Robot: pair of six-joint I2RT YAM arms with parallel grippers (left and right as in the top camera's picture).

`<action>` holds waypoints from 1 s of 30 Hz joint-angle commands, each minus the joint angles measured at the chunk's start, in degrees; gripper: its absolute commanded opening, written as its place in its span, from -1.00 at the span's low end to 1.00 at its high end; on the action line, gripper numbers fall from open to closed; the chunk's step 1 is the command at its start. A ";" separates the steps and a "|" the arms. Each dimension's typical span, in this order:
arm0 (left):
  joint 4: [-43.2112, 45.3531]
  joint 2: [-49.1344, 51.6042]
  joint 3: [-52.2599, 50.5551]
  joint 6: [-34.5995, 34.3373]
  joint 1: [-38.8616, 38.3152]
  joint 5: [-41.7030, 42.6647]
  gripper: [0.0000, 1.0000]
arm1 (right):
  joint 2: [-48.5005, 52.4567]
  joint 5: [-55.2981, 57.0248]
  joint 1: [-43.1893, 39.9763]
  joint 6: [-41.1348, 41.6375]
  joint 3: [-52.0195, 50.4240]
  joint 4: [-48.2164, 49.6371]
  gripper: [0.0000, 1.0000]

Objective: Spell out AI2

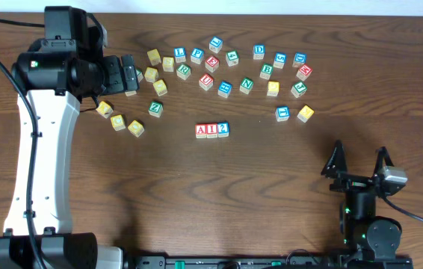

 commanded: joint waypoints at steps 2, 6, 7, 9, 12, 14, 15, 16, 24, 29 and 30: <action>-0.09 0.22 0.68 0.79 0.09 -0.52 0.99 | -1.95 -1.25 -0.59 1.09 -1.92 -0.90 0.98; -0.09 0.22 0.68 0.79 0.09 -0.50 1.00 | -1.95 -1.29 -0.61 1.09 -1.92 -5.05 0.99; -0.09 0.22 0.68 0.79 0.09 -0.52 0.99 | -1.95 -1.51 -0.59 1.18 -1.92 -7.45 0.98; -0.09 0.22 0.68 0.79 0.09 -0.52 1.00 | -1.92 -3.30 -0.61 1.62 -1.92 -11.52 0.99; -0.09 0.22 0.70 0.79 0.09 -0.52 1.00 | -1.92 -4.17 -0.61 1.14 -1.92 -11.34 0.99; -0.09 0.22 0.70 0.79 0.09 -0.52 1.00 | -1.92 -4.13 -0.61 1.11 -1.92 -11.34 0.99; -0.09 0.22 0.68 0.79 0.09 -0.52 1.00 | -1.90 -4.13 -0.61 1.11 -1.92 -11.32 0.99; -0.09 0.22 0.68 0.79 0.09 -0.52 1.00 | -1.90 -4.13 -0.61 1.11 -1.92 -11.32 0.99; -0.09 0.22 0.68 0.79 0.09 -0.52 1.00 | -1.90 -4.13 -0.61 1.11 -1.92 -11.32 0.99; -0.09 0.22 0.68 0.79 0.09 -0.52 1.00 | -1.90 -4.13 -0.61 1.14 -1.92 -11.32 0.99; -0.09 0.22 0.68 0.79 0.09 -0.52 1.00 | -1.90 -4.13 -0.61 1.14 -1.92 -11.32 0.98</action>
